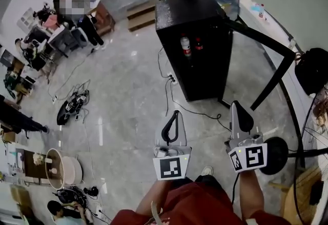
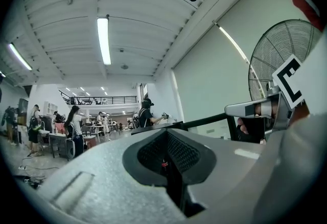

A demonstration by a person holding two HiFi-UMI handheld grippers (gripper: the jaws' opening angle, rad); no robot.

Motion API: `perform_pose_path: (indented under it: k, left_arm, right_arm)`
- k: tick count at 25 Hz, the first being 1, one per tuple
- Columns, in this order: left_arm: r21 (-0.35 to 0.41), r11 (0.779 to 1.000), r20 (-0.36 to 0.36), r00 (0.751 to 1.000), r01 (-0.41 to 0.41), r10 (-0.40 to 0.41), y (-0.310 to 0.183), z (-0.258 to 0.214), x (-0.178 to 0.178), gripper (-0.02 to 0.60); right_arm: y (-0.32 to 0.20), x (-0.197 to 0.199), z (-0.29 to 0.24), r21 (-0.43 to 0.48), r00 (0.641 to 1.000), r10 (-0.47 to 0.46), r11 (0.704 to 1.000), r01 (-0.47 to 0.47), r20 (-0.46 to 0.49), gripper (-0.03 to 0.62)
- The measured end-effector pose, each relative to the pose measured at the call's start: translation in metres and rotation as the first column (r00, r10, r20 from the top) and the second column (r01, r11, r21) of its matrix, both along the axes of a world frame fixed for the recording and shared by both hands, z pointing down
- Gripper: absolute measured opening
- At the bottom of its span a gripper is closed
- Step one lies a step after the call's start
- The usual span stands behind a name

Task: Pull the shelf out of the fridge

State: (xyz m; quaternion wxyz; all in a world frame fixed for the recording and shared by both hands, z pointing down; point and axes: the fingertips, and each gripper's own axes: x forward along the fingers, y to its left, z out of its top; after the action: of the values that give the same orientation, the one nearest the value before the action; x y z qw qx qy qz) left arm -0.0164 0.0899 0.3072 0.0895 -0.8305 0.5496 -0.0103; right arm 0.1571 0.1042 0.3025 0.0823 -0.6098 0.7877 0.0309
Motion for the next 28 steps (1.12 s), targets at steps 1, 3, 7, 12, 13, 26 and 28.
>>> perform_pose_path:
  k: [1, 3, 7, 12, 13, 26, 28]
  left_arm:
    - [0.000, 1.000, -0.002, 1.000, 0.004, -0.004, -0.005, 0.001, 0.003, 0.005]
    - [-0.003, 1.000, 0.000, 1.000, 0.006, -0.006, -0.017, 0.006, 0.009, 0.005]
    - [-0.020, 1.000, -0.007, 1.000, 0.011, -0.011, -0.046, 0.019, 0.013, 0.005]
    - [-0.033, 0.999, -0.030, 1.000, 0.001, -0.002, -0.099, 0.037, 0.015, 0.005]
    - [-0.032, 0.999, -0.040, 0.999, -0.002, 0.000, -0.112, 0.038, 0.016, 0.005]
    - [-0.031, 0.999, -0.063, 0.997, -0.038, 0.036, -0.259, 0.037, -0.003, 0.005]
    - [-0.037, 0.998, -0.062, 0.997, -0.045, 0.043, -0.275, 0.041, -0.002, 0.005]
  right_arm:
    - [-0.006, 0.003, 0.002, -0.003, 1.000, -0.004, 1.000, 0.004, 0.003, -0.002]
    - [-0.020, 0.008, 0.007, -0.009, 1.000, -0.009, 1.000, 0.009, 0.010, -0.002]
    - [-0.048, 0.012, 0.017, -0.017, 1.000, -0.012, 1.000, 0.013, 0.019, -0.002]
    - [-0.095, 0.011, 0.032, -0.034, 1.000, -0.008, 0.999, 0.008, 0.004, -0.002]
    - [-0.106, 0.009, 0.032, -0.036, 1.000, -0.007, 0.999, 0.007, -0.002, -0.002]
    - [-0.248, -0.031, 0.023, -0.049, 0.999, -0.008, 0.999, 0.005, -0.048, -0.002]
    - [-0.264, -0.032, 0.025, -0.050, 0.999, 0.000, 0.999, -0.002, -0.042, -0.002]
